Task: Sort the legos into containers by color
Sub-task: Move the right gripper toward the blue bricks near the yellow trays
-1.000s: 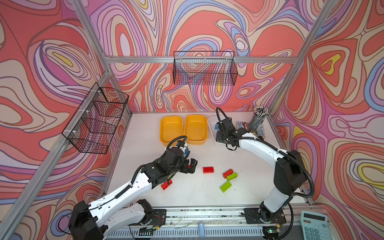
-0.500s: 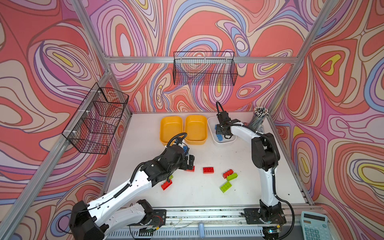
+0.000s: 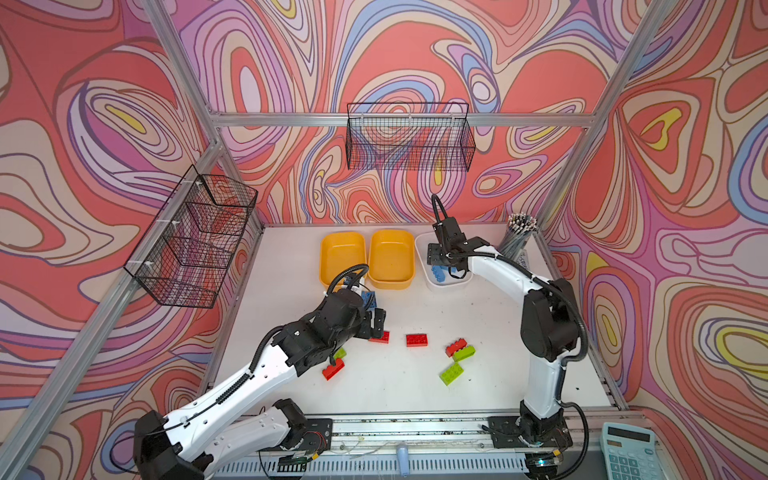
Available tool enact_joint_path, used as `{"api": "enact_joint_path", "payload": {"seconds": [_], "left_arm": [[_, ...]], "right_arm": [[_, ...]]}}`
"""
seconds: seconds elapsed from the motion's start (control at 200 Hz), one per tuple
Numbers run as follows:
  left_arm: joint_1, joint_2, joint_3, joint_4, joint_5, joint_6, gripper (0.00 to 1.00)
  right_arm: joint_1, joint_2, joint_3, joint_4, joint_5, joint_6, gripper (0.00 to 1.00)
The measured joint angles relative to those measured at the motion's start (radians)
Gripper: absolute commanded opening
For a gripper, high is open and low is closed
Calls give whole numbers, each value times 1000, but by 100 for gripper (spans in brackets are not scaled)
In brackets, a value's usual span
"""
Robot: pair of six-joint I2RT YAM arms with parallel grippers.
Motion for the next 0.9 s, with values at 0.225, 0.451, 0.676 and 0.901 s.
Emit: {"api": "enact_joint_path", "payload": {"seconds": [0.225, 0.451, 0.676, 0.901], "left_arm": [[0, -156, -87, -67, -6, -43, 100], [0, -269, -97, -172, -42, -60, 100], [0, -311, -107, -217, -60, -83, 100], [0, -328, -137, -225, -75, -93, 100]], "right_arm": [[280, -68, -129, 64, -34, 71, 74], [396, 53, -168, 90, -69, 126, 67], [391, 104, -141, 116, -85, 142, 66], [391, 182, -65, 126, -111, 146, 66]]}}
